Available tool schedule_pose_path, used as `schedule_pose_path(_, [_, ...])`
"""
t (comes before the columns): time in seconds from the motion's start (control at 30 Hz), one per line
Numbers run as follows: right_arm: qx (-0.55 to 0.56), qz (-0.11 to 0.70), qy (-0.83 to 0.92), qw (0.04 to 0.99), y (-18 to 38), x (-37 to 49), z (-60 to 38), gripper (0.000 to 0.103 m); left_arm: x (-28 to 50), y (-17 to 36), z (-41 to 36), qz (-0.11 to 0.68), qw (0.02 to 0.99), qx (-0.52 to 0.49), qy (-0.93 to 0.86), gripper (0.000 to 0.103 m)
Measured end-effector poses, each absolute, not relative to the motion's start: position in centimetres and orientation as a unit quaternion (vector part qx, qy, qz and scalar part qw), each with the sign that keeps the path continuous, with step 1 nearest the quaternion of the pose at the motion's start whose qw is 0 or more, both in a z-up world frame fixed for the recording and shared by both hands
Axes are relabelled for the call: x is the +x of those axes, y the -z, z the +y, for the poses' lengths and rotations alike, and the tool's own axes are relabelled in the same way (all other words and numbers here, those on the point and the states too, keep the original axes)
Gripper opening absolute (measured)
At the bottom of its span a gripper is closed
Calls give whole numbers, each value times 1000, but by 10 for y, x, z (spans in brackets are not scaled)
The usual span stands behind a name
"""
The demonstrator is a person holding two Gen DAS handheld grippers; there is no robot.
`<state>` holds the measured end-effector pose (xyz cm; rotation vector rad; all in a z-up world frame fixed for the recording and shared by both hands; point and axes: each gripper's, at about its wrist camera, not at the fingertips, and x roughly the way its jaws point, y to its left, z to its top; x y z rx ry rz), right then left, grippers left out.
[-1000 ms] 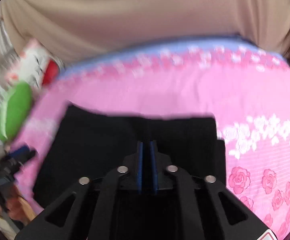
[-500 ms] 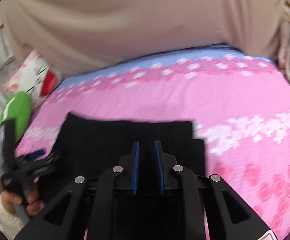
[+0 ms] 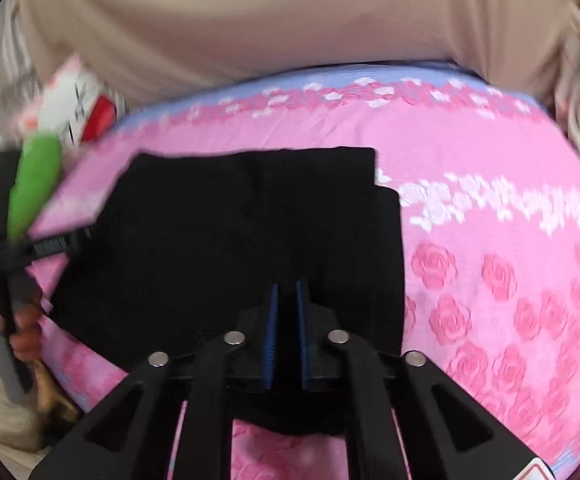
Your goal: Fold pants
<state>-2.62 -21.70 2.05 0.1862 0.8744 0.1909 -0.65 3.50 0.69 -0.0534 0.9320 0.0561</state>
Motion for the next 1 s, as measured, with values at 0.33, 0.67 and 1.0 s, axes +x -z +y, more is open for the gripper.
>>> schedule_pose_path(0.33, [82,387,-164,904,-61,-51,-174,18,-57,-11,53,446,894,9,-40,98])
schedule_pose_path(0.67, [20,440,-256,861,-8,-25,-76,25,-87,0,79,449,892,6,-42,98])
schedule_pose_path(1.0, [50,416,-79,905,-46,-83,-208,64,-124,-28,39,422,902,25,89,98])
